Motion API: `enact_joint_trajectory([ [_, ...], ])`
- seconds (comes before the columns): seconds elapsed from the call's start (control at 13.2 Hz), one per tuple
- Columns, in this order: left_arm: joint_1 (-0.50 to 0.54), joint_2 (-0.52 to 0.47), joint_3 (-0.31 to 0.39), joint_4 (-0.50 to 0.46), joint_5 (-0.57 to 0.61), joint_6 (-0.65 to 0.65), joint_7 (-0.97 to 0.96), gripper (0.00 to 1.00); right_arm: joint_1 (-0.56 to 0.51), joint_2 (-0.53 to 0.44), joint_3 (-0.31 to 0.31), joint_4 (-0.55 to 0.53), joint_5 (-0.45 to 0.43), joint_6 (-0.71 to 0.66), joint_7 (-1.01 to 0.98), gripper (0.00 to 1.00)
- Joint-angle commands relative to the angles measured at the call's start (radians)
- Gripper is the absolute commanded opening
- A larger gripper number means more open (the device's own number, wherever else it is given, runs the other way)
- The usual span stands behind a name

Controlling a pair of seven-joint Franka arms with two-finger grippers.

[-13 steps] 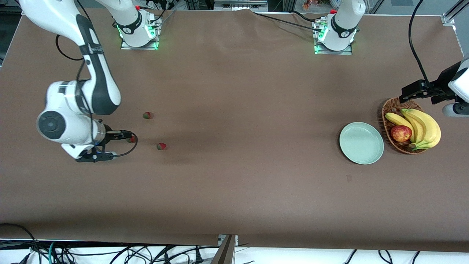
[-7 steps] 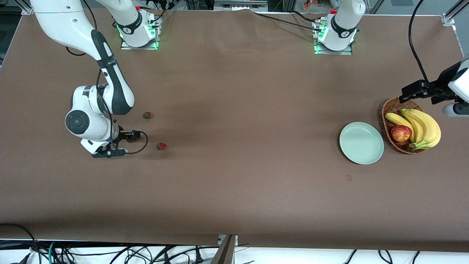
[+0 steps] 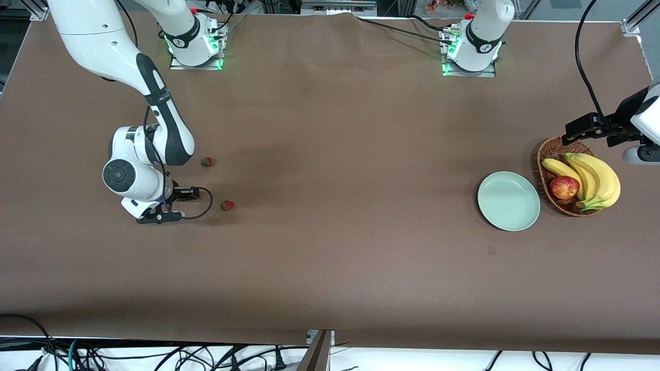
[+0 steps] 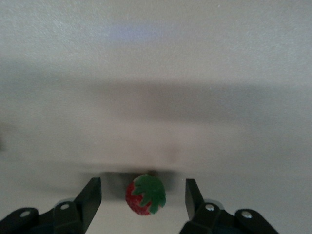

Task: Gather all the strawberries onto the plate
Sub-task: 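Reach down and grasp a red strawberry with the right gripper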

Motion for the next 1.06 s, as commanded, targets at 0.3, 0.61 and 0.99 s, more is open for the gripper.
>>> enact_joint_trajectory([
  [0.3, 0.004, 0.013, 0.002, 0.028, -0.012, -0.008, 0.012, 1.0, -0.001, -0.017, 0.004, -0.018, 0.015, 0.004, -0.02, 0.26],
  [0.61, 0.004, 0.013, 0.002, 0.029, -0.014, -0.008, 0.012, 1.0, 0.028, -0.024, 0.091, 0.173, 0.126, -0.175, 0.052, 0.26],
  [0.99, 0.004, 0.013, 0.003, 0.028, -0.012, -0.008, 0.012, 1.0, 0.24, 0.062, 0.109, 0.396, 0.137, -0.194, 0.389, 0.28],
])
